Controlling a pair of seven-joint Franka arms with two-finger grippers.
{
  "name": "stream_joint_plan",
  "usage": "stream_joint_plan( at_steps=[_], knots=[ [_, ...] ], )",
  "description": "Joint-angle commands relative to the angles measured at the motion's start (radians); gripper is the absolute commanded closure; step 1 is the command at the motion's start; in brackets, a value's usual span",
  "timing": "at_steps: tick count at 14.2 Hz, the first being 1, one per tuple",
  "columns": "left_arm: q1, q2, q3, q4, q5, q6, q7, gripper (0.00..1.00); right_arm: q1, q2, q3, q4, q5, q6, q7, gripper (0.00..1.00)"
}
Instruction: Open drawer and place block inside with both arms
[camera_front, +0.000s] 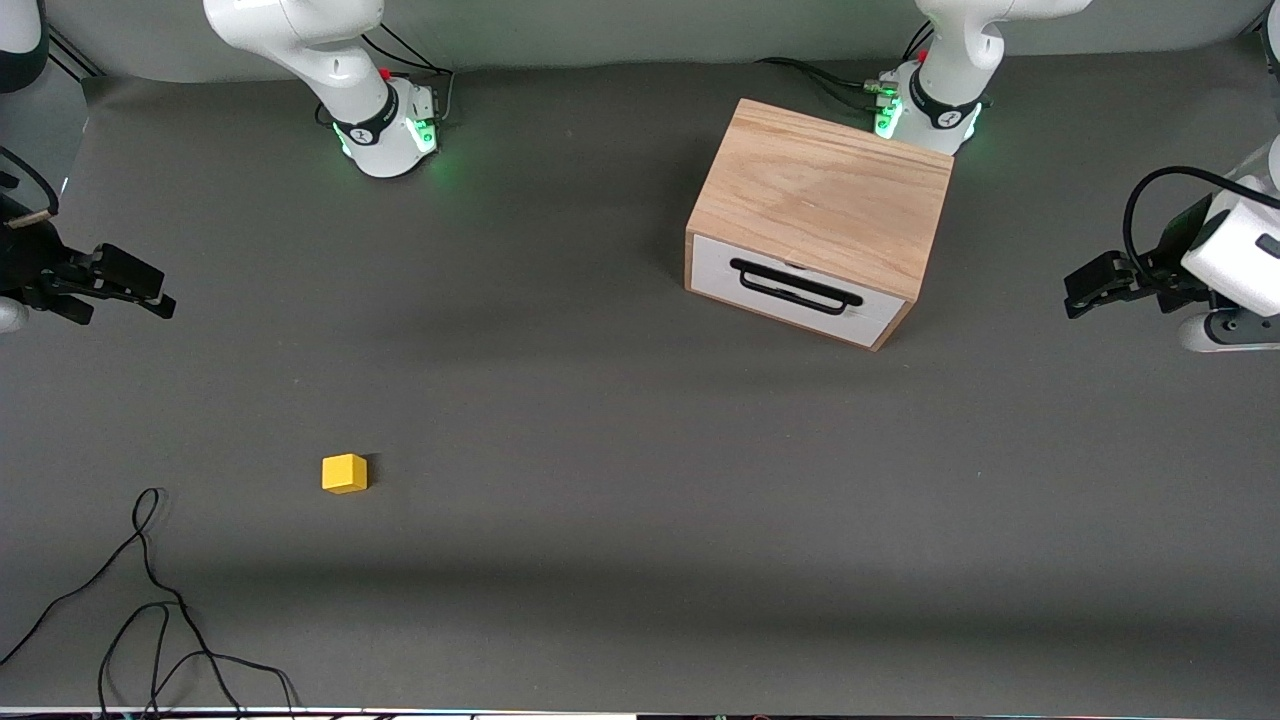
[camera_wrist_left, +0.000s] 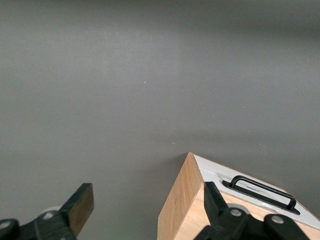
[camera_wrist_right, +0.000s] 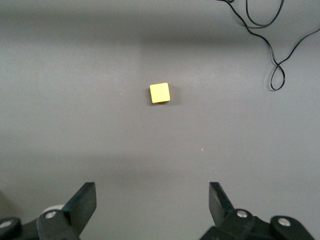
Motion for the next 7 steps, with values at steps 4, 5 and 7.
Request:
stream_joint_plan(
  at_steps=[4, 5, 7],
  knots=[
    [-0.099, 0.014, -0.006, -0.028, -0.012, -0.008, -0.389, 0.0, -0.006, 0.006, 0.009, 0.005, -0.02, -0.009, 0.023, 0.0],
    [-0.116, 0.026, -0.006, -0.029, -0.012, -0.01, -0.436, 0.01, -0.006, 0.007, 0.01, 0.005, -0.022, -0.009, 0.023, 0.0],
    [-0.164, 0.066, -0.006, -0.028, -0.013, -0.005, -0.635, 0.0, -0.009, 0.007, 0.01, 0.005, -0.022, -0.009, 0.021, 0.0]
  ],
)
